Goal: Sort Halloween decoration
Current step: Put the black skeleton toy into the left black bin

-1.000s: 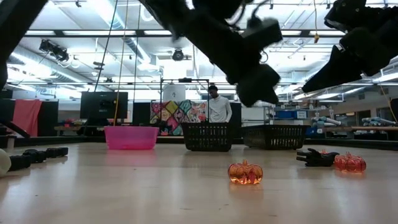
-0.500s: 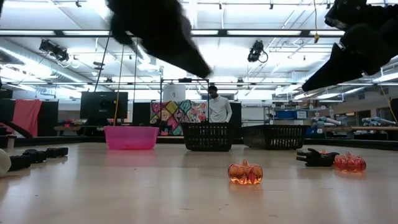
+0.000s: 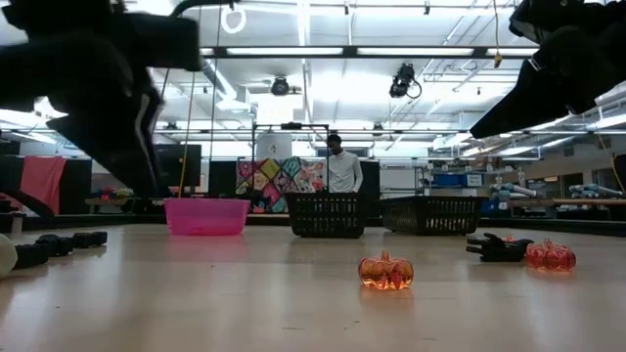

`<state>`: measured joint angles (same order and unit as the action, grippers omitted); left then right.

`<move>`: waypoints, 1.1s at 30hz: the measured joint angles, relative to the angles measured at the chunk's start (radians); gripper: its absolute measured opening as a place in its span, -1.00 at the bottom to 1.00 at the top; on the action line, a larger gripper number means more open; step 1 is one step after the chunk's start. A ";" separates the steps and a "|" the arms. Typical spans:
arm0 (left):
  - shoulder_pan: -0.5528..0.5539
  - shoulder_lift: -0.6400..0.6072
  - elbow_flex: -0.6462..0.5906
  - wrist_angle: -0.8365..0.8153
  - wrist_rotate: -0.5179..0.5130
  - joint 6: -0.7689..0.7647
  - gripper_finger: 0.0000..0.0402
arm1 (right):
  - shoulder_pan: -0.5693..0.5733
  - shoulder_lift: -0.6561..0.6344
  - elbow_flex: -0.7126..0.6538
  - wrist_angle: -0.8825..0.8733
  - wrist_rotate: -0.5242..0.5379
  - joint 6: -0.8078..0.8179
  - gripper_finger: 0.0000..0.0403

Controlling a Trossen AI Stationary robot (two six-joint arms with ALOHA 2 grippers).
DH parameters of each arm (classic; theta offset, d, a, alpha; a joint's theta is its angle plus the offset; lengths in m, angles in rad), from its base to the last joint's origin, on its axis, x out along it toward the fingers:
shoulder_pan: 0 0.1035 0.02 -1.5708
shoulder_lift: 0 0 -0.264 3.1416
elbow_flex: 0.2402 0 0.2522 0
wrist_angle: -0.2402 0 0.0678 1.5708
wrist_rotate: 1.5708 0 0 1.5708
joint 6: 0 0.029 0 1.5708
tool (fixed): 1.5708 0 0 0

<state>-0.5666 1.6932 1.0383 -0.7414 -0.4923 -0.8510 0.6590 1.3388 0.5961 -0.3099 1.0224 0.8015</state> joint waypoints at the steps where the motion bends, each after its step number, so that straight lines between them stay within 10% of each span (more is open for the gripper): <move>1: -0.004 0.000 0.000 -0.044 -0.010 -0.058 -0.19 | 0.000 0.000 0.000 0.003 0.000 -0.001 -0.24; 14: -0.026 0.009 0.001 -0.183 -0.015 -0.497 0.12 | 0.000 0.000 0.000 0.011 -0.007 -0.002 -0.24; 33: 0.006 -0.001 -0.211 0.103 0.103 -0.564 -0.09 | -0.003 0.000 0.000 0.032 -0.020 -0.020 -0.24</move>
<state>-0.5607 1.6921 0.8275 -0.6388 -0.3888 -1.4146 0.6564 1.3392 0.5961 -0.2783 1.0023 0.7818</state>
